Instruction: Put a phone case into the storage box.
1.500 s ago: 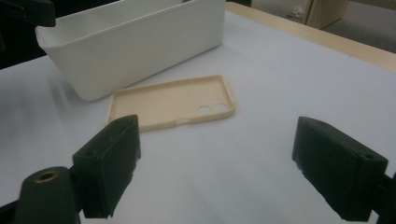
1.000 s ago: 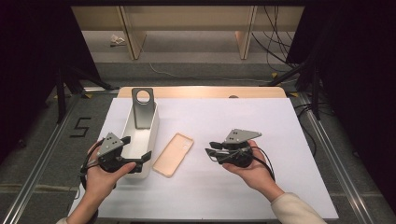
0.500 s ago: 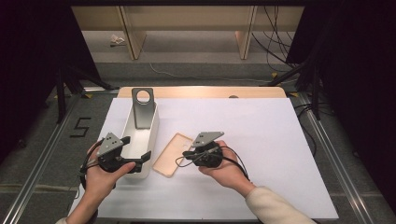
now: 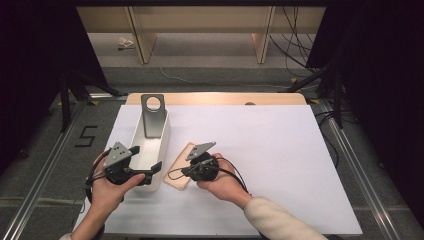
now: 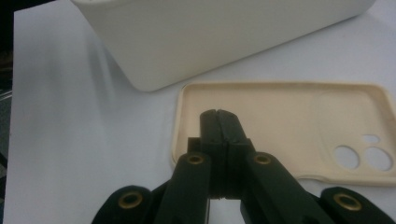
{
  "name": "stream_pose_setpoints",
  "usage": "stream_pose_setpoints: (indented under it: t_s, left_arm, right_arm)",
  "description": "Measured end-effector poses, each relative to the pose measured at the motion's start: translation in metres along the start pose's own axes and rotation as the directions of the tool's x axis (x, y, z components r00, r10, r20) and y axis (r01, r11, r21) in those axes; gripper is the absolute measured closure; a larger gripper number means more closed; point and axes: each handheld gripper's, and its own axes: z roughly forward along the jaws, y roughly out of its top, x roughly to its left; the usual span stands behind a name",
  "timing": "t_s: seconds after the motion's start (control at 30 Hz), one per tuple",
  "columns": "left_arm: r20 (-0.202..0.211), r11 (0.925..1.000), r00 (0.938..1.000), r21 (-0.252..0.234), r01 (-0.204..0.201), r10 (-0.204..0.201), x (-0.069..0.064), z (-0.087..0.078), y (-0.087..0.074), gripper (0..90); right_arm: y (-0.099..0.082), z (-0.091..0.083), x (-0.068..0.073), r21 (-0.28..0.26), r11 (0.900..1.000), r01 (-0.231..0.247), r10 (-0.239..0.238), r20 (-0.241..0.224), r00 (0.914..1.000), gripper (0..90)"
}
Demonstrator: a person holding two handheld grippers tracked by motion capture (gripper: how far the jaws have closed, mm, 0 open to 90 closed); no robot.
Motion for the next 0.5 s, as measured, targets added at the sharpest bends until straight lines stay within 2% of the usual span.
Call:
stream_pose_setpoints:
  t_s: [0.27,0.5]
  left_arm:
    - [0.002,1.0,1.0,0.002,-0.002,0.002,0.0,0.0,0.0,4.0]
    - [0.005,1.0,1.0,0.006,-0.003,0.003,-0.001,0.001,-0.001,4.0]
  right_arm:
    - [-0.003,0.016,0.005,0.05,0.9987,-0.009,0.01,-0.017,0.9998,90.0]
    - [-0.006,0.024,0.006,0.089,0.996,-0.006,0.007,-0.013,0.9999,90.0]
